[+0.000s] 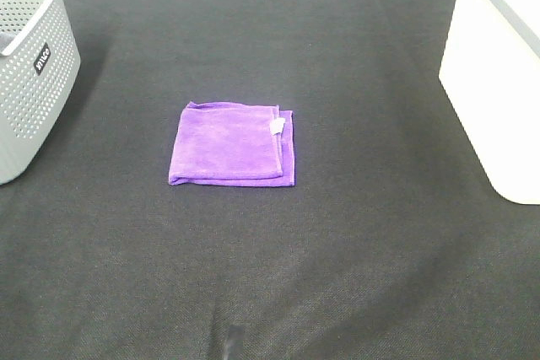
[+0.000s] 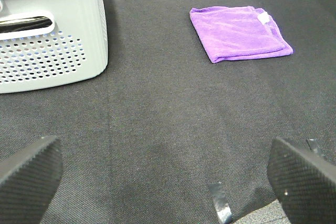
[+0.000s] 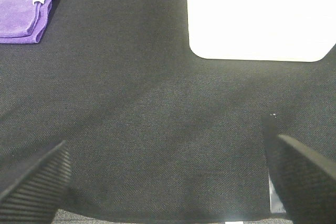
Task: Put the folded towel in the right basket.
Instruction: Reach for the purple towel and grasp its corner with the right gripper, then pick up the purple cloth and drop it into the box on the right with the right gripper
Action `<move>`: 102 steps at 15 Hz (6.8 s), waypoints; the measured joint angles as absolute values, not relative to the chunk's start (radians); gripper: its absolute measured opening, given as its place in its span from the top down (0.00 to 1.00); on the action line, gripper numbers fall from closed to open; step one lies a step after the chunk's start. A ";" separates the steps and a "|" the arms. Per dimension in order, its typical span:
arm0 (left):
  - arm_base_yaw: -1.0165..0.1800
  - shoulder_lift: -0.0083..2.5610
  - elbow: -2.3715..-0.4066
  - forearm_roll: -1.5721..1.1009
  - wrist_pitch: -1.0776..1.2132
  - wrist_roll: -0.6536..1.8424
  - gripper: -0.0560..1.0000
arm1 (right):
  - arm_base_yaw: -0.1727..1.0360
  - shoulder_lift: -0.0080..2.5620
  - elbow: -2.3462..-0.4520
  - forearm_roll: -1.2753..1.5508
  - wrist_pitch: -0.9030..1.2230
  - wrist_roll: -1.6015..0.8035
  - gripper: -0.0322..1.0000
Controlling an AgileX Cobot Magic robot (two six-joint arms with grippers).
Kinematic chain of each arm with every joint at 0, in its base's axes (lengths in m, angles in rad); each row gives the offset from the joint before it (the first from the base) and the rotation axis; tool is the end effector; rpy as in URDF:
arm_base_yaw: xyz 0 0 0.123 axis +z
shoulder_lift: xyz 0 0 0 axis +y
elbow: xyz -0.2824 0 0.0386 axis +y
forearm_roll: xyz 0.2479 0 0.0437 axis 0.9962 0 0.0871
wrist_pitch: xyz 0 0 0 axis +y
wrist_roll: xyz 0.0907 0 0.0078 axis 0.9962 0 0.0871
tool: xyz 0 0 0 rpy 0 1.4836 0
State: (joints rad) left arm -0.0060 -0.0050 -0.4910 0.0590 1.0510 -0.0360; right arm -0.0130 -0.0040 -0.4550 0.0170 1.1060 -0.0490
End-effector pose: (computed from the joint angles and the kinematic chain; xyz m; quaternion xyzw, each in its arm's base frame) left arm -0.0042 0.0047 0.2756 -0.0137 0.8513 0.0185 0.5242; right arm -0.0026 0.0014 0.2610 -0.0161 0.8748 -0.0065 0.4843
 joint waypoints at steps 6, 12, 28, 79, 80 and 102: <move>-0.006 -0.005 -0.491 0.059 1.051 -0.036 0.01 | -0.013 -0.004 -0.455 0.017 1.106 -0.049 0.03; -0.006 -0.005 -0.491 0.059 1.051 -0.036 0.01 | -0.013 -0.004 -0.455 0.017 1.106 -0.049 0.03; -0.006 -0.005 -0.491 0.059 1.051 -0.036 0.01 | -0.013 -0.004 -0.455 0.017 1.106 -0.049 0.03; -0.006 -0.005 -0.491 0.059 1.051 -0.036 0.01 | 0.266 2.446 -1.871 0.654 0.995 -0.314 0.04; -0.006 -0.005 -0.491 0.059 1.051 -0.036 0.01 | 0.266 2.450 -1.874 0.662 0.995 -0.314 0.04; -0.006 -0.005 -0.491 0.059 1.051 -0.036 0.01 | 0.291 2.241 -2.111 0.507 1.122 -0.226 0.85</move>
State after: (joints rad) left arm -0.0060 -0.0050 -0.4910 0.0590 1.0510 -0.0360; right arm 0.2910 2.2410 -2.1110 0.5070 1.1220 -0.2260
